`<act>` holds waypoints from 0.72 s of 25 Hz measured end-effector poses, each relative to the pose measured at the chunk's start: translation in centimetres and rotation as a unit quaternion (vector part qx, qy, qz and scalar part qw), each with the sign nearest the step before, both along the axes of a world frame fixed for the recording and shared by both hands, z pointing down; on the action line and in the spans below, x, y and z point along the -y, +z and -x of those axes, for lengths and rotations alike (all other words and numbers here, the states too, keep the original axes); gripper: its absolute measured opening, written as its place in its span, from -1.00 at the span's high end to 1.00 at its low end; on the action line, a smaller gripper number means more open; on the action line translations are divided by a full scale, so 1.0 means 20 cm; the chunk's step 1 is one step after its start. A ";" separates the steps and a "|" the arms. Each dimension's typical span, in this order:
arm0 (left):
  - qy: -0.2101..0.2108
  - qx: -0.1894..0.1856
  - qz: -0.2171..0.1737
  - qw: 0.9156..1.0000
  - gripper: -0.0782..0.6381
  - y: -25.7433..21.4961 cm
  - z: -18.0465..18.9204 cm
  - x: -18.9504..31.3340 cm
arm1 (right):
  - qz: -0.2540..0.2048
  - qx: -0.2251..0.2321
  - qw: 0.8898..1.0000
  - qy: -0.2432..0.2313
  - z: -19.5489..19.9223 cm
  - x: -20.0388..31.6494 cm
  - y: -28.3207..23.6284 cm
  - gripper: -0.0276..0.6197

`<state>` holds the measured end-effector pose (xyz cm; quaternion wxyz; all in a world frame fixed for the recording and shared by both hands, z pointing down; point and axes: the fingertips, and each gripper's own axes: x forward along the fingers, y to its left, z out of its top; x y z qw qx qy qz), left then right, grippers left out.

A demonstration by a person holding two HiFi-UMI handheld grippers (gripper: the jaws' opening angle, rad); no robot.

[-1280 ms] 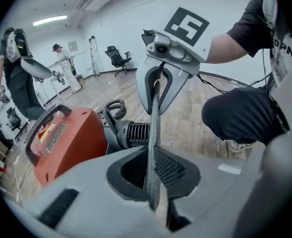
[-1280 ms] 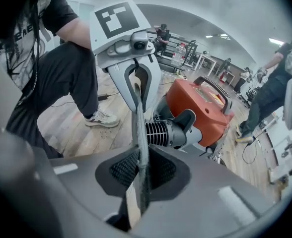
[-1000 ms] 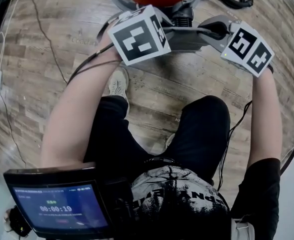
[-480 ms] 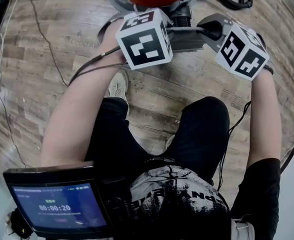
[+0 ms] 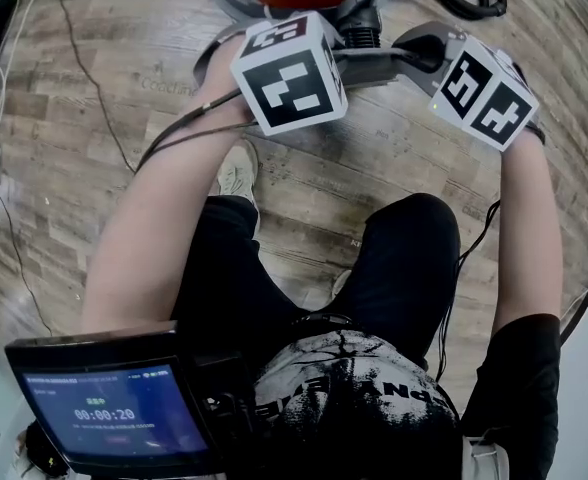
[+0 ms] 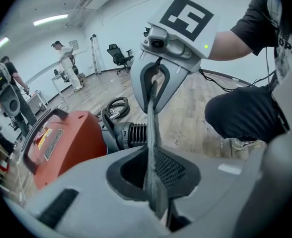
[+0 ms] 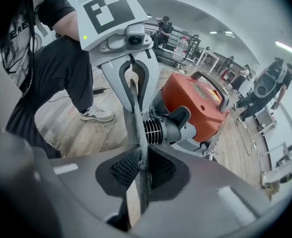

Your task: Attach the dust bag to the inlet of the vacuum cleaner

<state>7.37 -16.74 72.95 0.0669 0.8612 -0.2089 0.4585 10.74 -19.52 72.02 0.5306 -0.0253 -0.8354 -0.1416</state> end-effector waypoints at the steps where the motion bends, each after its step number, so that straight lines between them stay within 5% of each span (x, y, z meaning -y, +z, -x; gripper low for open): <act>1: 0.004 0.002 -0.003 1.000 0.69 -0.01 0.00 0.00 | -0.002 0.000 1.000 -0.003 0.00 0.00 0.00 0.80; 6: 0.004 0.006 -0.016 1.000 0.70 -0.06 0.02 0.01 | -0.016 0.017 1.000 -0.013 0.00 -0.01 -0.05 0.80; 13: -0.016 -0.029 0.020 0.999 0.67 -0.04 -0.01 0.02 | 0.012 0.009 1.000 0.019 0.00 0.02 -0.01 0.77; 18: -0.004 -0.009 -0.007 1.000 0.67 -0.07 0.00 0.03 | -0.007 0.012 1.000 0.009 0.00 0.02 -0.05 0.77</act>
